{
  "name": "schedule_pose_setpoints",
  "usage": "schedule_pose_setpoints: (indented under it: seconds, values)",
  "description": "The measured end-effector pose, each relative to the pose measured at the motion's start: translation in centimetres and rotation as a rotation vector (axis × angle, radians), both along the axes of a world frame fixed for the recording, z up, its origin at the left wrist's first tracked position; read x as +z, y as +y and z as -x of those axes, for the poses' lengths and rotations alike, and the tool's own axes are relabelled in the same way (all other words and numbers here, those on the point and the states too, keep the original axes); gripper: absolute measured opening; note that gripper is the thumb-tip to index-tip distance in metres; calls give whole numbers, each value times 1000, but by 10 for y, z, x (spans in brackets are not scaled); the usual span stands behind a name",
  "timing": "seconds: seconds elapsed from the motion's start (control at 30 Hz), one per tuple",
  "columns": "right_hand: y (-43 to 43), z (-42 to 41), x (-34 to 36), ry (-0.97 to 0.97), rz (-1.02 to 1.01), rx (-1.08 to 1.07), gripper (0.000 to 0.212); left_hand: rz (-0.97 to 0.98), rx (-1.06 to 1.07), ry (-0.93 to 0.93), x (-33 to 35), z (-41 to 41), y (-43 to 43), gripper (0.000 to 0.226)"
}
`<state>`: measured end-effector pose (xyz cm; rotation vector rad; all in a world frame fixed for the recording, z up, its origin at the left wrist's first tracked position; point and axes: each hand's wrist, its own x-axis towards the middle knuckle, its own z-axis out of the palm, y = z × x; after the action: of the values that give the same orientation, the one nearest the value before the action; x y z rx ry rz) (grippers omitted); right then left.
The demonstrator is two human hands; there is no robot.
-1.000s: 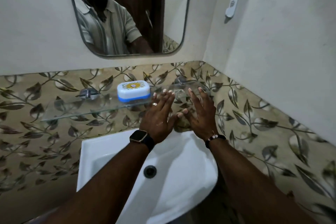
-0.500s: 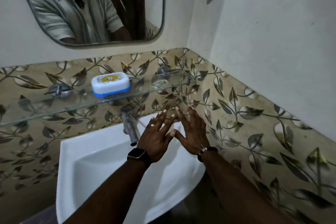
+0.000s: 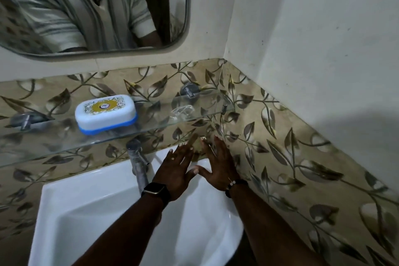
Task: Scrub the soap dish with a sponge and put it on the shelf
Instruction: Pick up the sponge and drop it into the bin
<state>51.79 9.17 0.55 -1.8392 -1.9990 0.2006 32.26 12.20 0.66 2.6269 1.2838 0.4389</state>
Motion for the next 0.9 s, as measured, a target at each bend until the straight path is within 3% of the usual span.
schedule_pose_setpoints:
  seconds: [0.17,0.37,0.5,0.6,0.77,0.9]
  values:
    - [30,-14,-21,-14,60,83,94,57,-53,77,-18,-9,27,68]
    - [50,-20,-40,-99,184,114,93,57,-82,203,-26,-21,54,98]
    - [59,-19,-52,-136,184,103,66,172,-94,285,-32,-34,64,77]
    - [61,-11,-44,-108,106,85,50,132,-5,186,-26,-38,60,56]
    - [66,-7,-31,-100,5,89,38,83,72,157,-17,-49,62,41]
    - [64,-6,-23,-126,-63,88,31,70,91,170,-14,-54,64,42]
